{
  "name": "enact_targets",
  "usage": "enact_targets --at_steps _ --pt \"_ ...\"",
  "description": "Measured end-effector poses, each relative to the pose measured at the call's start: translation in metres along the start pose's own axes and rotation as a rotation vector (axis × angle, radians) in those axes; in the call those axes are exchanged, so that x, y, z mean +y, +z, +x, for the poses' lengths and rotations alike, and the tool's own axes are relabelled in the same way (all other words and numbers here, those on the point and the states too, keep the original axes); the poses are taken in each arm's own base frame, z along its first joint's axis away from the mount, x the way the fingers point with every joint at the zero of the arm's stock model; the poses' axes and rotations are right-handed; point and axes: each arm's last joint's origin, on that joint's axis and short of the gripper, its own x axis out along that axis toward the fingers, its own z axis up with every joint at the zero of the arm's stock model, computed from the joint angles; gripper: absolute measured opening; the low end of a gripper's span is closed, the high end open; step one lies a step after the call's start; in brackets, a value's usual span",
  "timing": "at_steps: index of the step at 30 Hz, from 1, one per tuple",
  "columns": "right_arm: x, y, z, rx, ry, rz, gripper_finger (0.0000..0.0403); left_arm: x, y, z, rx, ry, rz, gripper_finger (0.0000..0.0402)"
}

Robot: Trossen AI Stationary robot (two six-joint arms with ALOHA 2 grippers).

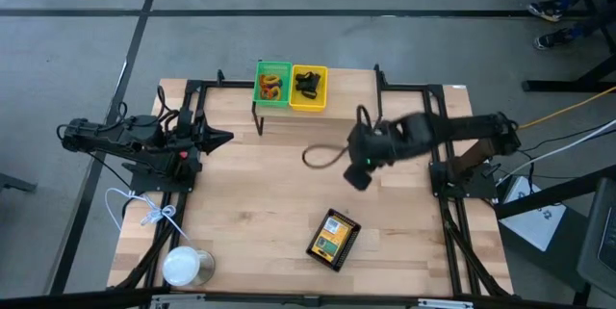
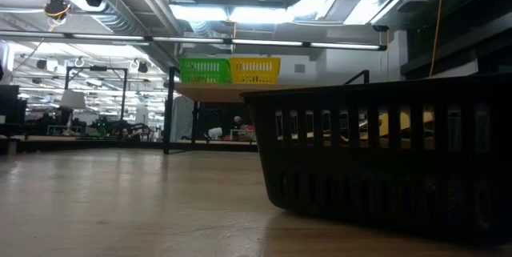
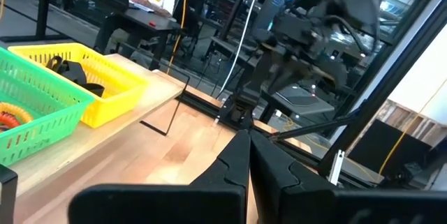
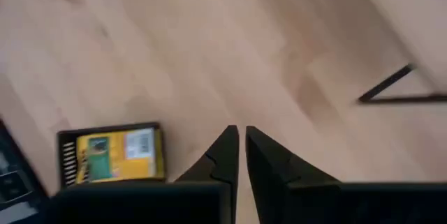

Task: Pick & Place Office Desk Supplies
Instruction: Put the black basket on the shelf

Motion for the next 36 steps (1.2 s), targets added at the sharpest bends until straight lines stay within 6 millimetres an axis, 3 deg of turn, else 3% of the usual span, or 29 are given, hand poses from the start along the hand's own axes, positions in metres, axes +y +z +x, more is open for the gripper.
enact_targets --at_steps 3,6,12,15,20,36 --pt "0.018 -0.018 0.010 0.046 0.017 0.024 0.0035 0.000 -0.001 0.000 0.006 0.002 0.003 0.0008" --pt "0.029 -0.040 0.038 0.170 0.048 0.061 0.0053 0.001 -0.002 0.000 0.017 0.008 0.019 0.0009" --pt "0.046 -0.075 0.103 0.248 0.185 0.117 0.0142 0.001 -0.002 0.000 0.019 0.015 0.013 0.0030" --pt "0.047 -0.081 0.123 0.223 0.232 0.170 0.0190 0.001 -0.002 0.000 0.018 0.016 0.007 0.0046" --pt "0.049 -0.082 0.131 0.191 0.281 0.206 0.0224 0.001 -0.002 0.000 0.018 0.016 -0.023 0.0067" --pt "0.054 -0.086 0.148 0.226 0.256 0.166 0.0185 0.003 -0.007 0.000 0.061 0.041 -0.006 0.0079"
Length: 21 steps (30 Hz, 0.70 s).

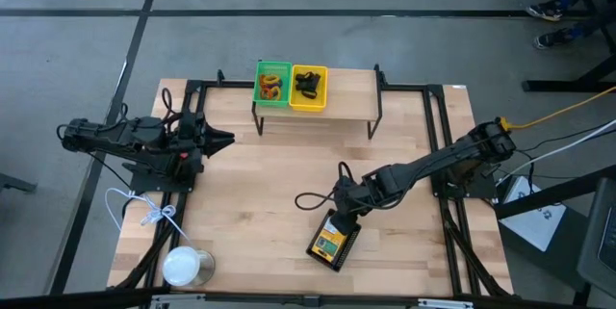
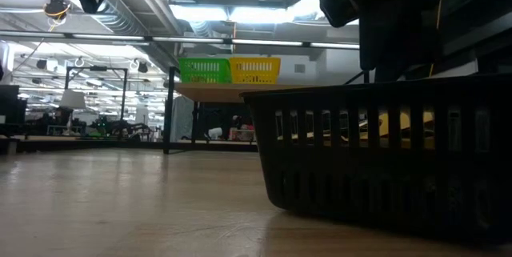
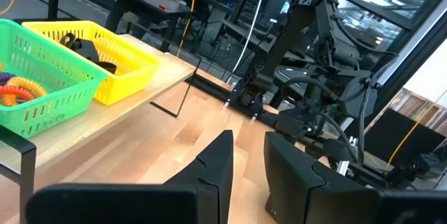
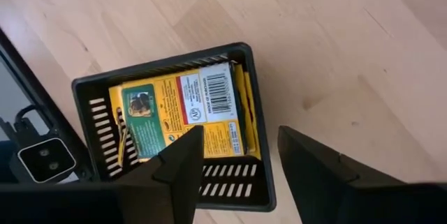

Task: Pick & Place Office Desk Supplies
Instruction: Put the black basket on the shelf

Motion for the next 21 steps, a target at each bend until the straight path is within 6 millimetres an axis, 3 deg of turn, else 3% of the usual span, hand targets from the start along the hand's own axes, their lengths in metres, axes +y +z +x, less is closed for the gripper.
enact_targets --at_steps 5,14,21 --pt "0.000 0.000 0.001 0.003 -0.005 -0.003 0.0185 0.000 0.000 0.000 0.000 0.000 0.000 0.0079" --pt "0.001 0.000 0.029 0.079 -0.013 -0.029 0.0185 0.000 0.000 0.000 0.001 0.001 0.002 0.0082" --pt "0.000 0.000 0.040 0.085 -0.046 0.002 0.0184 0.001 -0.002 0.000 0.014 0.011 0.007 0.0082"
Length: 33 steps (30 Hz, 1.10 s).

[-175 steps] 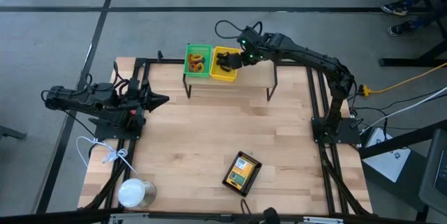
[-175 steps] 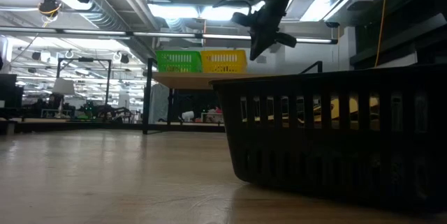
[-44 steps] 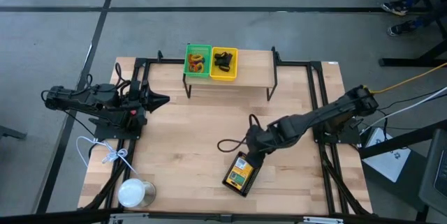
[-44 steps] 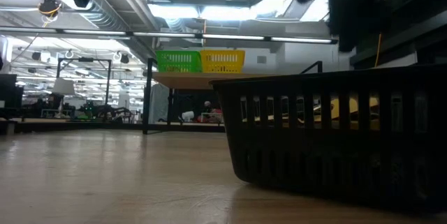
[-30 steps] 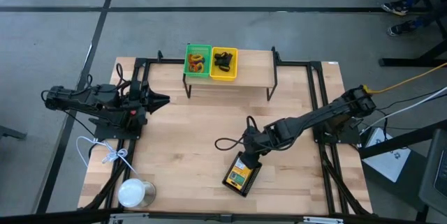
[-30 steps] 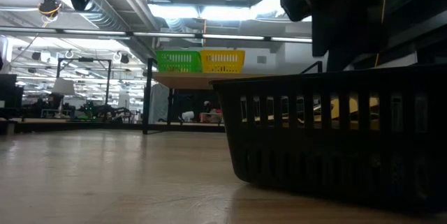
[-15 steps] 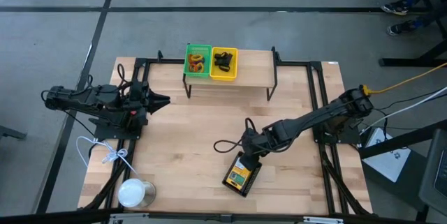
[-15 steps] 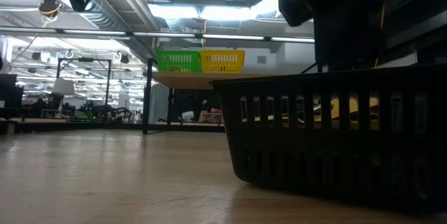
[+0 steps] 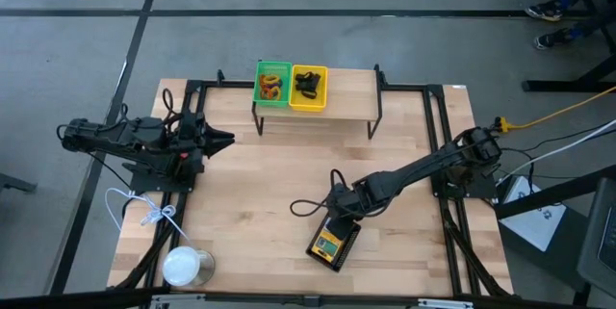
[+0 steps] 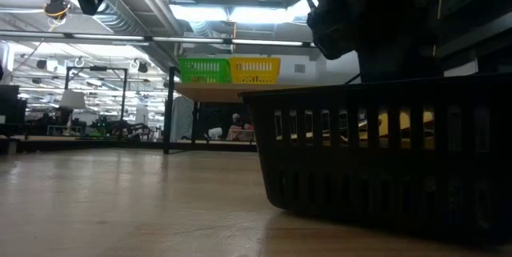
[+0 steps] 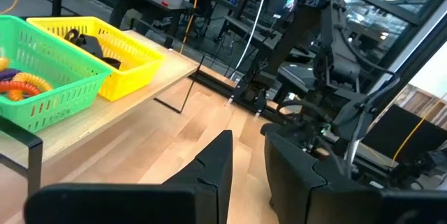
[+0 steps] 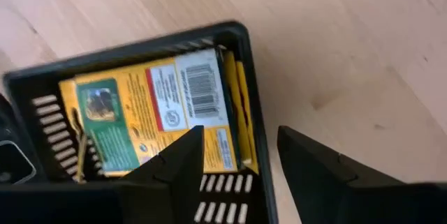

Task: Pick & Place Office Desk Supplies
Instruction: Put the black basket on the shelf

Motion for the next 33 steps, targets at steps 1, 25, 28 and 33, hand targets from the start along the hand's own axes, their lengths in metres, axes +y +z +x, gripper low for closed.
enact_targets --at_steps 1,25,28,33 --pt "0.000 0.001 0.000 -0.008 -0.001 0.003 0.0181 0.000 0.000 0.000 0.004 0.004 0.000 0.0082" --pt "0.008 0.018 -0.018 -0.017 0.031 -0.022 0.0005 0.002 -0.003 0.000 0.020 0.032 -0.010 0.0082" --pt "0.015 0.024 -0.036 -0.009 0.010 -0.068 0.0003 0.002 -0.003 0.000 0.024 0.034 -0.011 0.0082" --pt "0.023 0.039 -0.076 -0.016 -0.017 -0.156 0.0000 0.002 -0.003 0.000 0.023 0.035 -0.011 0.0082"
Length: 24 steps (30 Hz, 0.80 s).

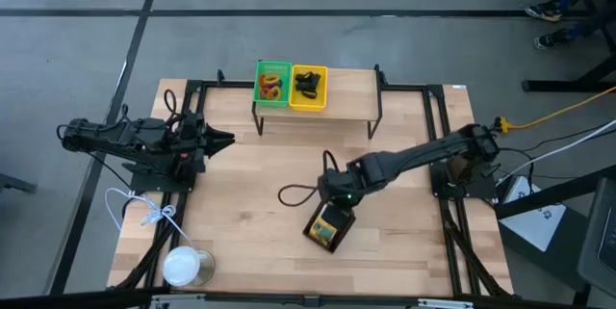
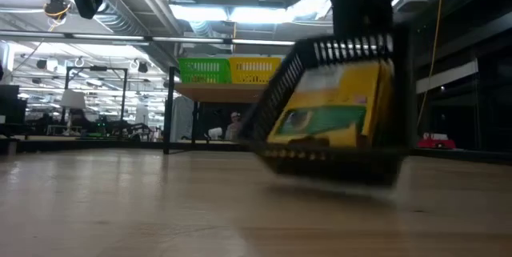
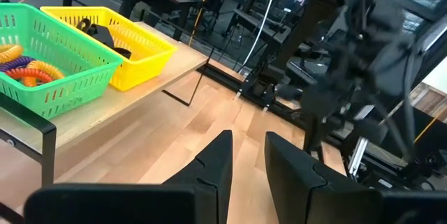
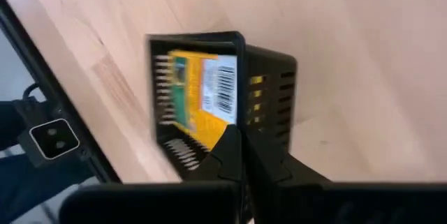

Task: Pick & Place Office Desk Supplies
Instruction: Put the black basket on the shelf

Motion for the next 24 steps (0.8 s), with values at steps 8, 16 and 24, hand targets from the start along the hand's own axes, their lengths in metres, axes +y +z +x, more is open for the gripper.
enact_targets --at_steps 8,16,24 --pt "-0.009 0.026 -0.090 -0.177 0.056 -0.093 0.0000 0.000 0.000 0.000 -0.001 -0.001 -0.001 0.0082" --pt "-0.061 0.011 -0.170 -0.292 -0.001 -0.006 0.0000 0.000 0.000 0.000 -0.002 -0.002 -0.001 0.0082" --pt "-0.094 -0.013 -0.218 -0.484 0.001 0.340 0.0000 0.000 0.000 0.000 -0.002 -0.002 0.000 0.0082"
